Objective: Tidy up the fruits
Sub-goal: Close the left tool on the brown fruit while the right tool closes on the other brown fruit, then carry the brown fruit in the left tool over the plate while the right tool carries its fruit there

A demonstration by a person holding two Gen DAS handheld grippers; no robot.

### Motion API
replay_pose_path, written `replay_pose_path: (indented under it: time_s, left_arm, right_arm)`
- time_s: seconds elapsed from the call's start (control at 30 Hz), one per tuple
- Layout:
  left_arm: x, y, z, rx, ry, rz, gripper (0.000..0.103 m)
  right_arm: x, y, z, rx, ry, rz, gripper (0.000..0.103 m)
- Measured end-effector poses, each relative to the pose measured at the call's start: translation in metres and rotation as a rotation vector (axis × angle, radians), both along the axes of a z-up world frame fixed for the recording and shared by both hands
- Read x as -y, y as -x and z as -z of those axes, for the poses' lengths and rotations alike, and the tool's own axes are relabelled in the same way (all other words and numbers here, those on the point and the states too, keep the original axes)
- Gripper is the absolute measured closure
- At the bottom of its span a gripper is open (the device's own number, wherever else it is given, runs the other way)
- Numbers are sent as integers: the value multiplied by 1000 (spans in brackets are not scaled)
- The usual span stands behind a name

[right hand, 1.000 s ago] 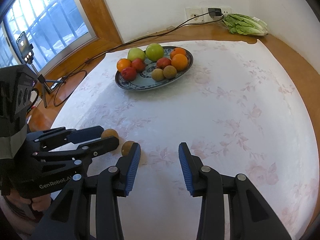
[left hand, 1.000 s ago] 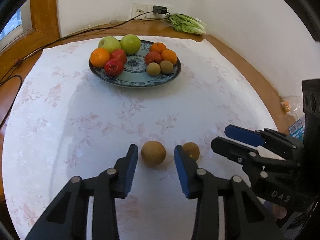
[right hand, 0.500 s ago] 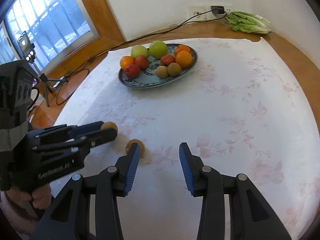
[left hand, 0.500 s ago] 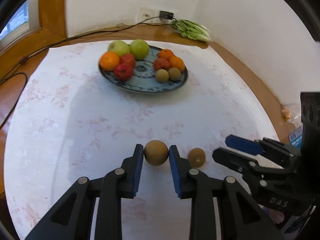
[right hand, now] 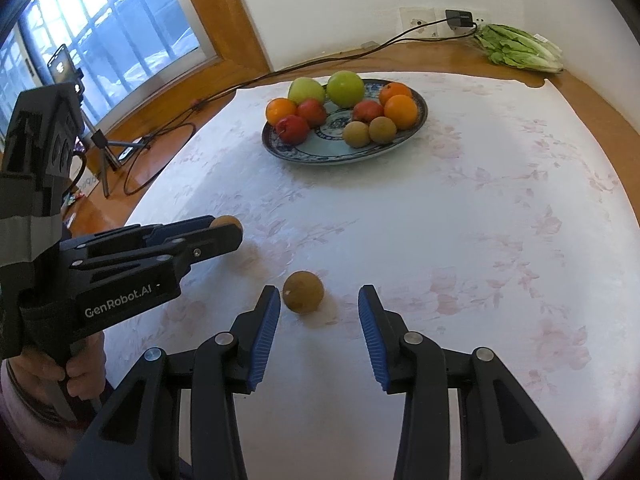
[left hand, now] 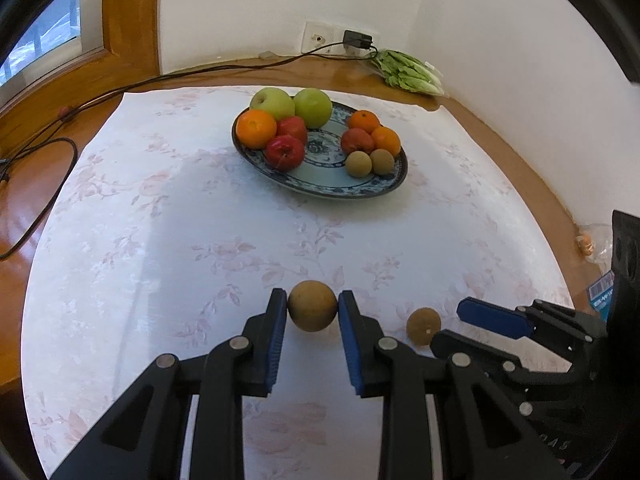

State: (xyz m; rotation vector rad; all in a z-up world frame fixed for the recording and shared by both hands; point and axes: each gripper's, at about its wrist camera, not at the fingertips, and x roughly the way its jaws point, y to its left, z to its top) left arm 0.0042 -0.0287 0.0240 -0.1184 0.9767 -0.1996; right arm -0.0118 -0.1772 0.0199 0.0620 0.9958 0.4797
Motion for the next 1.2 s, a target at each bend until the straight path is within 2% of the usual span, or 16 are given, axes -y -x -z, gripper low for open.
replay_pose_path:
  time_s: [0.5, 0.9, 1.03, 1.2]
  left_arm:
    - [-5, -3, 3, -5, 10, -8, 75]
    - [-6, -3, 6, -13, 9, -10, 75]
    - [-6, -4, 6, -15, 8, -10, 75]
    - [-5, -6, 5, -14, 5, -12, 75]
  right_arm:
    - [-11, 1, 2, 18, 21, -26, 62]
    - [-16, -3, 6, 17, 29, -44, 70]
    - [-17, -4, 8, 17, 33, -53, 77]
    - [-15, -4, 7, 27, 28, -55, 77]
